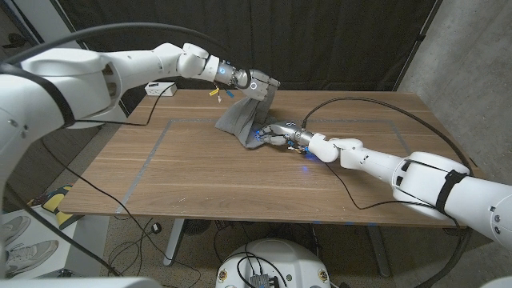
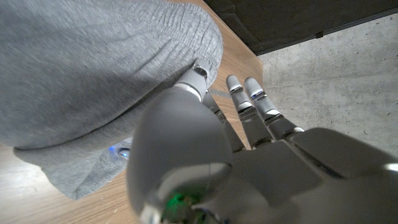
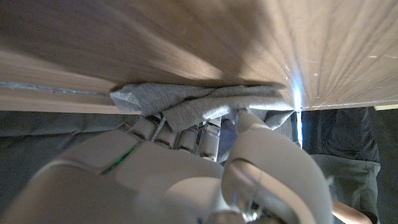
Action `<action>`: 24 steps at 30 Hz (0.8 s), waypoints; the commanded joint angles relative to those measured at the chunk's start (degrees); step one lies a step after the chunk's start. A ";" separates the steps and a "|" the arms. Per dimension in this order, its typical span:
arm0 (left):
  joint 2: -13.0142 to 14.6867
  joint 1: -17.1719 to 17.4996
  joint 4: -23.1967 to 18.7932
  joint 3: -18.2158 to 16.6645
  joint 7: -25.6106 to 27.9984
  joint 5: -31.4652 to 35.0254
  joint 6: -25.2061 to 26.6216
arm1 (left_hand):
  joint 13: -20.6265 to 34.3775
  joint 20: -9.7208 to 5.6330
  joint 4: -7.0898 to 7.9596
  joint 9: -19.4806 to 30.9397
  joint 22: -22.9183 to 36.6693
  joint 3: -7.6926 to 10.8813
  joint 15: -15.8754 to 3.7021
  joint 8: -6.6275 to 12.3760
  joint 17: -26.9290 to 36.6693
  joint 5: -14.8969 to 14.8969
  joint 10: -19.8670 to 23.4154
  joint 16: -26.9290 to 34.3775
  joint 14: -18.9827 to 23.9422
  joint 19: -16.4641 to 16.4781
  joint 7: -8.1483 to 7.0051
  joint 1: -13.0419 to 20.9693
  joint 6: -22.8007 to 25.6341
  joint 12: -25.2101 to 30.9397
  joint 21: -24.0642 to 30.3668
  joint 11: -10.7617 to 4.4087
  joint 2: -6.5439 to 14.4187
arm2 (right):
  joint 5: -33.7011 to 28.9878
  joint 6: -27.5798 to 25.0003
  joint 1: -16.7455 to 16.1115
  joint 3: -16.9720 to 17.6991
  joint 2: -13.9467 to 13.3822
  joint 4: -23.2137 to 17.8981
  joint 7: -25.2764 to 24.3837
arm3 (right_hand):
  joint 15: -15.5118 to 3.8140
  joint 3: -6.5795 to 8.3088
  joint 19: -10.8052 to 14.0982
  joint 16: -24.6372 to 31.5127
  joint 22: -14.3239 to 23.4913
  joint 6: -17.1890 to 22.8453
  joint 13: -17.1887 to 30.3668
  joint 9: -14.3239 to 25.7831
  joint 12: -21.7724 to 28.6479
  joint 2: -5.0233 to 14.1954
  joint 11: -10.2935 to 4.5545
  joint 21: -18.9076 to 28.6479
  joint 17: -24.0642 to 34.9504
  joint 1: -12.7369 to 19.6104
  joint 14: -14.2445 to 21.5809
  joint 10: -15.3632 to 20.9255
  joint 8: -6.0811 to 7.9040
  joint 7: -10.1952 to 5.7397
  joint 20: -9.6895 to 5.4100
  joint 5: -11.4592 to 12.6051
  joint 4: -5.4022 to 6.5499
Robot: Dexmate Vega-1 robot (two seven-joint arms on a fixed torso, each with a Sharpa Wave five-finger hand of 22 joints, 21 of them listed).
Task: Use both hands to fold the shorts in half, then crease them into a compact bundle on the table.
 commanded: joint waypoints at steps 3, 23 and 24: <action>-1.23 4.39 2.64 0.75 1.13 -7.26 2.72 | -0.29 -0.76 -0.06 -0.31 -0.03 -0.50 -10.29 0.27 0.29 -0.08 1.33 0.40 0.98 0.71 -0.02 0.82 0.66 -0.54 0.48 0.66 -0.11 | -0.48 -1.96 -2.29 4.18 -3.78 -8.51 0.87 | -3.72 0.17 0.69 0.22 0.06 -0.06 0.29 0.13 -0.07 0.00 -0.02 0.27 -0.02 0.45 -0.21 -0.30 0.31 -0.06 0.25 0.03 -0.47; -2.24 10.86 1.89 -0.20 -9.43 -12.05 11.38 | -11.13 0.77 2.40 -6.72 -0.45 1.97 -9.11 -21.29 -1.32 2.27 -18.76 -2.04 -7.73 -0.02 -1.01 -14.77 -18.52 -5.20 -2.47 0.86 -3.61 | -2.53 -7.32 -7.43 11.52 -11.31 -26.02 2.15 | -3.77 0.22 0.93 0.32 0.06 -0.16 0.29 0.14 -0.02 -0.08 0.00 0.35 0.04 0.37 -0.15 -0.31 0.30 0.02 0.30 0.00 -0.58; -2.07 11.15 1.53 -0.33 -10.06 -11.94 12.00 | -11.32 0.94 2.55 -6.70 -0.44 1.97 -9.05 -22.11 -1.33 2.41 -20.22 -2.11 -8.57 -0.29 -1.04 -15.79 -19.61 -5.34 -2.72 0.88 -3.89 | -2.62 -7.42 -7.83 12.06 -11.77 -26.95 1.93 | -3.76 0.23 0.90 0.32 0.06 -0.15 0.29 0.14 0.00 -0.10 -0.14 0.34 0.03 0.35 -0.13 -0.27 0.31 -0.01 0.41 0.00 -0.58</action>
